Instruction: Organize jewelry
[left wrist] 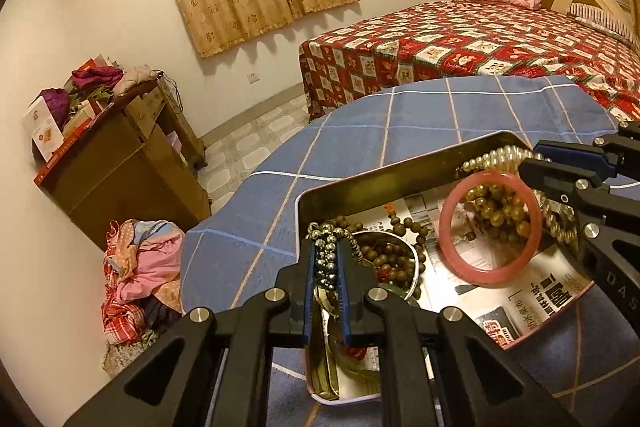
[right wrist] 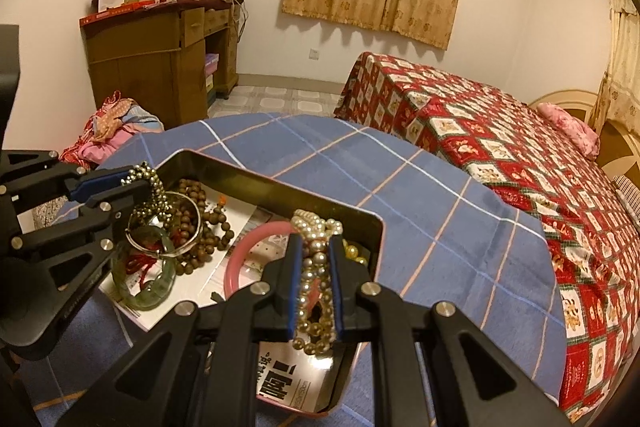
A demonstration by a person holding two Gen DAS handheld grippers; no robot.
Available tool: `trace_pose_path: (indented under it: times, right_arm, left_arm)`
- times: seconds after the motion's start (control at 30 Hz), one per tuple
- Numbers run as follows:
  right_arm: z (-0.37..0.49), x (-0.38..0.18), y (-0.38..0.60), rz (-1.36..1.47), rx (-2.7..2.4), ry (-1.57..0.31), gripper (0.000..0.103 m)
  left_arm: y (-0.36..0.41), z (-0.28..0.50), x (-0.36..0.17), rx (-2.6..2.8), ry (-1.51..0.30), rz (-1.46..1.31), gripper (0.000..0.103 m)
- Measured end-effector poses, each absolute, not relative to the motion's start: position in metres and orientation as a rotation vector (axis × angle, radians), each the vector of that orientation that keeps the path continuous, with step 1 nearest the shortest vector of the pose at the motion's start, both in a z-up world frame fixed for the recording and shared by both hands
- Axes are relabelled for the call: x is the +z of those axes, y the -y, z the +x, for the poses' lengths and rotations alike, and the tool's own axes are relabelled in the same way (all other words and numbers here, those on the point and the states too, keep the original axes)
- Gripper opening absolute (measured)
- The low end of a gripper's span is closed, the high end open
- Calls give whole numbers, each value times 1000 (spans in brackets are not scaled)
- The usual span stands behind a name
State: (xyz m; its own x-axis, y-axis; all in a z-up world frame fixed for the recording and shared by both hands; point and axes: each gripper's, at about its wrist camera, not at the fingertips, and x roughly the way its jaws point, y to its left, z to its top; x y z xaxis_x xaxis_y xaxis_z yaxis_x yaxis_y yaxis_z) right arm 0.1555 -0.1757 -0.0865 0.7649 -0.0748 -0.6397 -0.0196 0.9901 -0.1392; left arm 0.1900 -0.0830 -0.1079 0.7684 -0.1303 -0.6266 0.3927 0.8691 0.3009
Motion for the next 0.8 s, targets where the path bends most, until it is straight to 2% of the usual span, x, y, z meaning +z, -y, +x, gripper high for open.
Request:
trace_pose_path:
  times: [0.03,0.07,0.1,0.13,0.17,0.2,0.27,0.47,0.53,0.6,0.8]
  right_arm:
    - [155,-87,177,-140,-31,-702,15]
    - [155,-87,177,-140,-38,-702,21]
    - [153,-87,179,-137,-43,-701,32]
    - [150,-86,182,-124,-44,-695,39]
    - [148,-85,183,-117,-46,-690,48]
    - [145,-85,185,-111,-52,-682,53]
    - [139,-83,188,-100,-61,-677,53]
    - [117,-70,199,-64,-106,-641,56]
    - [108,-64,201,-60,-114,-616,59]
    - [100,-59,200,-66,-119,-590,66]
    - [88,-43,194,-59,-104,-545,67]
  left_arm:
    - [83,190,-109,-288,-635,440,10]
    - [81,189,-109,-284,-639,441,10]
    - [80,189,-109,-281,-642,439,13]
    - [79,188,-108,-278,-644,435,16]
    - [78,186,-107,-265,-641,434,31]
    - [76,182,-104,-246,-630,430,57]
    - [72,173,-98,-229,-584,422,84]
    - [60,154,-83,-207,-551,406,84]
    - [54,147,-77,-201,-542,388,84]
    - [49,140,-71,-198,-534,369,84]
    - [41,120,-49,-191,-490,328,84]
